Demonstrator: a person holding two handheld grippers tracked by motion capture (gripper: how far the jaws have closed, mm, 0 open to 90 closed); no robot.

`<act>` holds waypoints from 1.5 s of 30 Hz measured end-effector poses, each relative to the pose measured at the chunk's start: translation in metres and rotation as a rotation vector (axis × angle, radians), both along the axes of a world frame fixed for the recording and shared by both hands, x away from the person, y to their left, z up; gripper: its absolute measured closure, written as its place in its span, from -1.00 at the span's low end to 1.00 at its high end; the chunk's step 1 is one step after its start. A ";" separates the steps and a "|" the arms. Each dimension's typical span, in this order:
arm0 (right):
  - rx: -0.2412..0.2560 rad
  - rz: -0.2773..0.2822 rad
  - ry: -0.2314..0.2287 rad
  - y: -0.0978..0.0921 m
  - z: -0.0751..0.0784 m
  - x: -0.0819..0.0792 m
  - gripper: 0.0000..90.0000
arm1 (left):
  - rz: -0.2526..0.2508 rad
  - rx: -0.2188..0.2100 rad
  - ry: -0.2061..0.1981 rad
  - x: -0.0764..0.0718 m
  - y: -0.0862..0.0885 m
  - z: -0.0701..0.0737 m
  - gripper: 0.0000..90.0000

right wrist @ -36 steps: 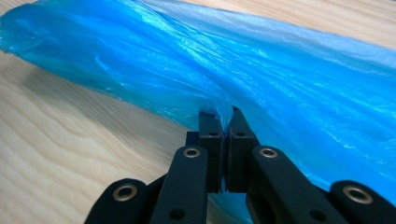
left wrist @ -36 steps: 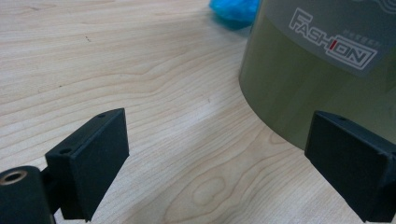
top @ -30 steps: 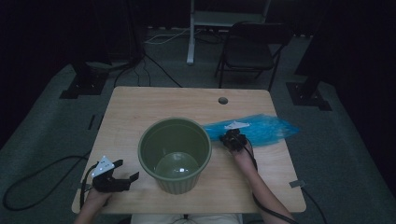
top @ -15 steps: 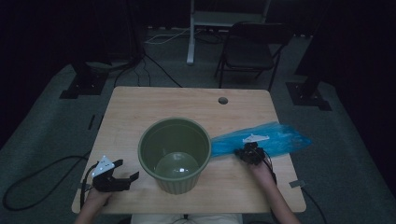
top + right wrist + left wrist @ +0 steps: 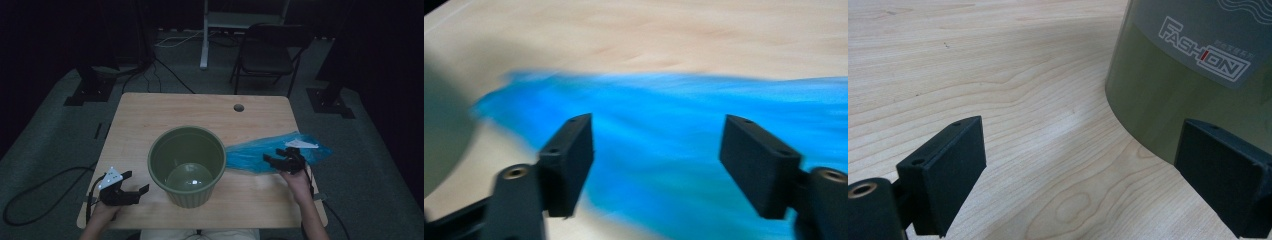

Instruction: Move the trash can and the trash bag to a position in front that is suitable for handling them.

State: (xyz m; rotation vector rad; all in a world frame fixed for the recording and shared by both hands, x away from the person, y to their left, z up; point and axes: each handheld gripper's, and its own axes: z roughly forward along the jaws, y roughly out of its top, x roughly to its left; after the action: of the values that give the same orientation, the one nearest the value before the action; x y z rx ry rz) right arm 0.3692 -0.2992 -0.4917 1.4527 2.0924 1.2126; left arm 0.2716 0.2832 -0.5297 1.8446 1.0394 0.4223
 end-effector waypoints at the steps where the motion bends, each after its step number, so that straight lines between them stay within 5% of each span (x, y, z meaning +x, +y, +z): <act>1: 0.003 -0.041 0.004 -0.008 0.001 0.005 -0.48 | 0.000 0.000 0.002 0.000 0.000 0.000 -0.85; 5: 0.001 -0.169 0.032 -0.031 -0.008 0.030 -0.54 | 0.001 0.000 0.004 0.001 0.000 -0.001 -0.85; 10: -0.035 -0.257 0.084 -0.036 -0.028 0.055 -0.58 | 0.005 -0.005 0.005 0.000 0.002 -0.001 -0.85; 15: -0.106 -0.267 0.106 -0.027 -0.046 0.063 -0.58 | 0.010 -0.014 0.007 0.000 0.003 -0.001 -0.85; 17: -0.176 -0.267 0.090 -0.020 -0.053 0.063 -0.56 | 0.009 -0.012 0.006 0.000 0.003 -0.001 -0.85; 20: -0.220 -0.252 0.061 -0.014 -0.053 0.060 -0.19 | 0.008 -0.015 0.007 0.000 0.003 -0.001 -0.85; 24: -0.208 -0.285 0.039 -0.014 -0.053 0.058 0.63 | 0.002 -0.010 0.009 0.000 0.002 -0.002 -0.85; 27: -0.209 -0.282 0.037 -0.009 -0.053 0.061 0.98 | 0.002 -0.010 0.011 0.000 0.002 -0.002 -0.85; 32: -0.197 -0.281 0.044 -0.002 -0.049 0.075 1.00 | 0.006 -0.018 0.009 0.000 0.003 -0.001 -0.85; 41: -0.131 -0.230 0.002 0.021 -0.011 0.115 1.00 | 0.008 -0.016 0.008 0.000 0.004 -0.001 -0.85; 45: -0.141 -0.198 -0.010 0.035 0.001 0.127 1.00 | 0.009 -0.015 0.009 0.000 0.004 -0.001 -0.85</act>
State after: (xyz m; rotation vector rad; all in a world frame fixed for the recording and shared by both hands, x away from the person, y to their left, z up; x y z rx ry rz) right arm 0.4966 -0.2637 -0.4905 1.5431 1.9319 0.9758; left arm 0.2715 0.2873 -0.5311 1.8304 1.0541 0.4106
